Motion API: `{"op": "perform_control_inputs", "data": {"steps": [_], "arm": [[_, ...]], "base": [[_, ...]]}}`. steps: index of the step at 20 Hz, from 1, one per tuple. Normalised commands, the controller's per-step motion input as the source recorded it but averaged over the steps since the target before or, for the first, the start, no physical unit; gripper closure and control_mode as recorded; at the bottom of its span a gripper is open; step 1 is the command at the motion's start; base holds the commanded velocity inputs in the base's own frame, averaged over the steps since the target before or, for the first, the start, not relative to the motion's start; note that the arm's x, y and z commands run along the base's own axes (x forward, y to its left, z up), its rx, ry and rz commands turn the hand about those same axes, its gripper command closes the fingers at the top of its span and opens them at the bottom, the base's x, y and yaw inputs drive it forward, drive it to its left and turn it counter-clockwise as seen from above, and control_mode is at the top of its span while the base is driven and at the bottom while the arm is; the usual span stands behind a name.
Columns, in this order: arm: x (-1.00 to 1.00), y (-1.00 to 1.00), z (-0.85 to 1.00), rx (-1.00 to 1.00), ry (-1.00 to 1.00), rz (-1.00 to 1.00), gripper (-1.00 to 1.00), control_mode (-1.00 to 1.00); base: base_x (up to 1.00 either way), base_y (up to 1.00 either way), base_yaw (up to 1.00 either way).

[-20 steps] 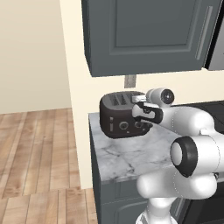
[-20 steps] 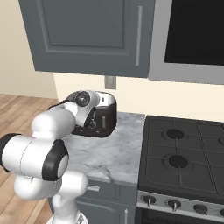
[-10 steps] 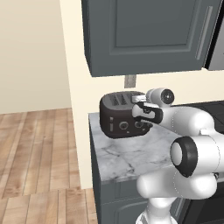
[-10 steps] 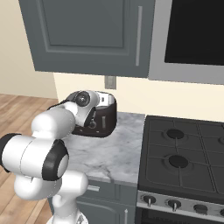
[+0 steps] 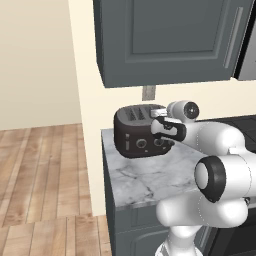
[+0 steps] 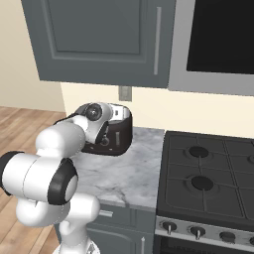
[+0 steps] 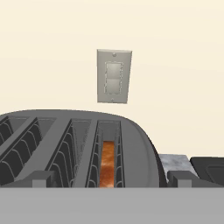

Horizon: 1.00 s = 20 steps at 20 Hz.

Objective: Start the toaster. Once the lever pops up, take the bread to the plate on the dining counter.

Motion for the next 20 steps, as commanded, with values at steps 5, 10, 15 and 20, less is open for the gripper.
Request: {"op": "perform_control_inputs", "data": {"steps": [5,10,15,20], "arm": [[0.00,0.00,0.00,0.00,0.00,0.00,-1.00,-1.00],[0.00,0.00,0.00,0.00,0.00,0.00,-1.00,-1.00],[0.00,0.00,0.00,0.00,0.00,0.00,-1.00,-1.00],[0.00,0.00,0.00,0.00,0.00,0.00,-1.00,-1.00]], "base": [[0.00,0.00,0.00],[0.00,0.00,0.00],[0.00,0.00,0.00],[0.00,0.00,0.00]]}}
